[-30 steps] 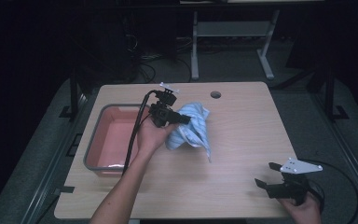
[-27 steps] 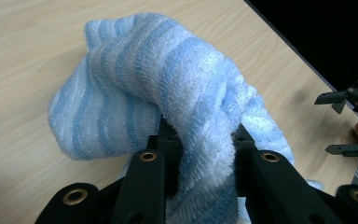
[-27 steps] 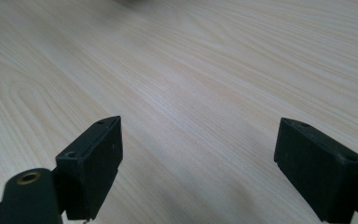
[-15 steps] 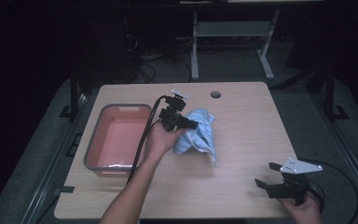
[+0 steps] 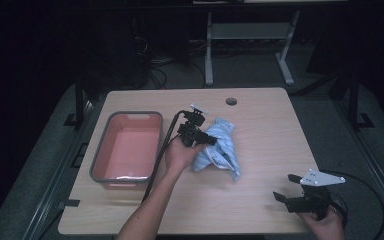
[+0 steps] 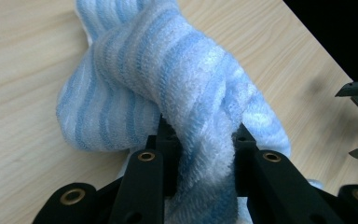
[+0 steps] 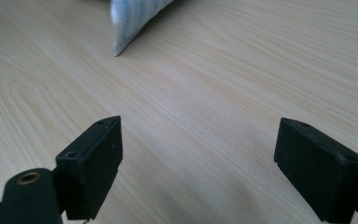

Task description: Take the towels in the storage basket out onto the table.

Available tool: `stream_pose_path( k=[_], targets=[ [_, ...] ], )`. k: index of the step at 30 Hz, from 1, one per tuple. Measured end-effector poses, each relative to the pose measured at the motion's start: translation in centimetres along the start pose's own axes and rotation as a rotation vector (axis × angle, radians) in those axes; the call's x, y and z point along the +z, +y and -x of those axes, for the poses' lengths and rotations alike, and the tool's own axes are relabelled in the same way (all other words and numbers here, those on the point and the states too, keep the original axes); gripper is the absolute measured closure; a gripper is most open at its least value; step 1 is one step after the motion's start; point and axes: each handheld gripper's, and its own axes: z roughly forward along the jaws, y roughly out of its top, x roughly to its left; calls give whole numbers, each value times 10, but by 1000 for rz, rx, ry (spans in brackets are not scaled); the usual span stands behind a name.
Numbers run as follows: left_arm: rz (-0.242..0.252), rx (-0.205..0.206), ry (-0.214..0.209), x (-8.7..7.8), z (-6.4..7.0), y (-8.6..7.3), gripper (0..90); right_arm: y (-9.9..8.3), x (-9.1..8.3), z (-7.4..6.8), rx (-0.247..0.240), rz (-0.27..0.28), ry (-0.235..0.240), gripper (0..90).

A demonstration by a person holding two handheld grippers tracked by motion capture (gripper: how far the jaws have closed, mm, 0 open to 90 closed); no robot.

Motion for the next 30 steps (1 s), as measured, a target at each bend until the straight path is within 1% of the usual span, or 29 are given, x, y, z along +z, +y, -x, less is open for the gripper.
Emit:
stream_pose_path(
  k=[7,12,14,15,24,27,30],
  targets=[
    [-11,-6,-8,14,1,-4,713,0,0,0,0,-2,1,147],
    [-12,-20,-12,23,0,-6,706,0,0,-1,3,-5,2,147],
    [-21,-15,-12,26,0,-7,703,0,0,-1,3,-5,3,147],
    [-17,-22,-10,28,0,-7,701,0,0,0,2,-4,2,147],
    [-16,-27,-14,38,3,-8,689,0,0,-1,4,-3,4,147],
    [-24,-24,-15,41,4,-8,676,-1,-1,0,-2,0,2,147],
    [-19,-23,-15,42,4,-8,653,0,-1,0,0,-1,3,148]
  ],
)
